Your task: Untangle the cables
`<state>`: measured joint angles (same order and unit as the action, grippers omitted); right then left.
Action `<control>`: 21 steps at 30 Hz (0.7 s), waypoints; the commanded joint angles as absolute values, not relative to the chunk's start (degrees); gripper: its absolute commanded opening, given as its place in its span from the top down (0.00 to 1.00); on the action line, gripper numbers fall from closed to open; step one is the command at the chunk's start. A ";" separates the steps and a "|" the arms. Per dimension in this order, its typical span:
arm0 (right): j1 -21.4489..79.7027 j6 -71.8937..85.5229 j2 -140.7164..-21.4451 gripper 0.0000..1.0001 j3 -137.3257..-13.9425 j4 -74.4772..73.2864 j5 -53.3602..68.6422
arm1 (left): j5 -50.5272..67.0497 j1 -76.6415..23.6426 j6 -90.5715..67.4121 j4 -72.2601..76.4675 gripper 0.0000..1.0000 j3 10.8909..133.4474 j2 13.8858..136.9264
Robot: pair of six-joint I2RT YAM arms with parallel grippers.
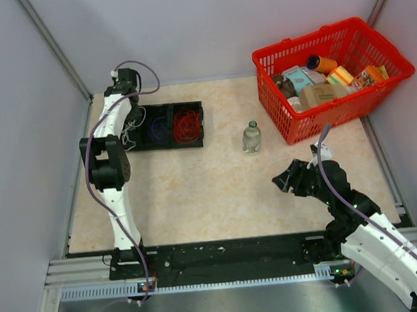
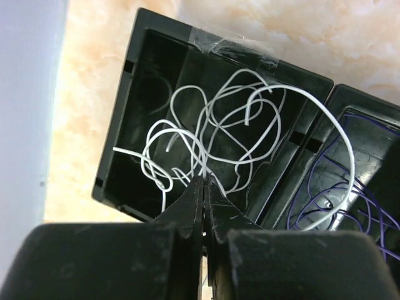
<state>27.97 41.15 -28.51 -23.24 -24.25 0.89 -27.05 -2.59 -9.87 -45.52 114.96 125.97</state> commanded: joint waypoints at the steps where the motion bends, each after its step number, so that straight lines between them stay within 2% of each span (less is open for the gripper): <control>1: 27.69 41.40 -29.09 0.36 -23.64 -20.22 2.19 | -13.47 2.45 -13.62 -45.62 1.00 116.64 126.65; 7: 27.69 41.57 -29.35 0.36 -23.47 -19.60 2.11 | -6.94 5.27 -14.15 -45.87 1.00 116.54 127.36; 8: 27.69 41.66 -29.36 0.36 -23.47 -19.51 2.37 | -7.47 5.27 -14.76 -45.79 0.95 116.46 126.83; 11: 27.69 41.75 -29.71 0.36 -23.64 -19.34 2.72 | -9.31 5.36 -16.95 -45.62 0.70 115.67 124.38; 16: 27.69 41.49 -30.32 0.36 -23.56 -18.64 2.90 | -8.44 5.36 -19.94 -43.77 0.41 110.67 117.79; 17: 27.69 41.48 -30.67 0.36 -23.55 -18.28 2.99 | -7.92 5.27 -20.47 -43.25 0.32 109.18 116.21; 21: 27.69 40.61 -32.52 0.36 -24.17 -18.10 3.43 | -3.62 5.19 -23.37 -42.19 0.29 104.25 110.58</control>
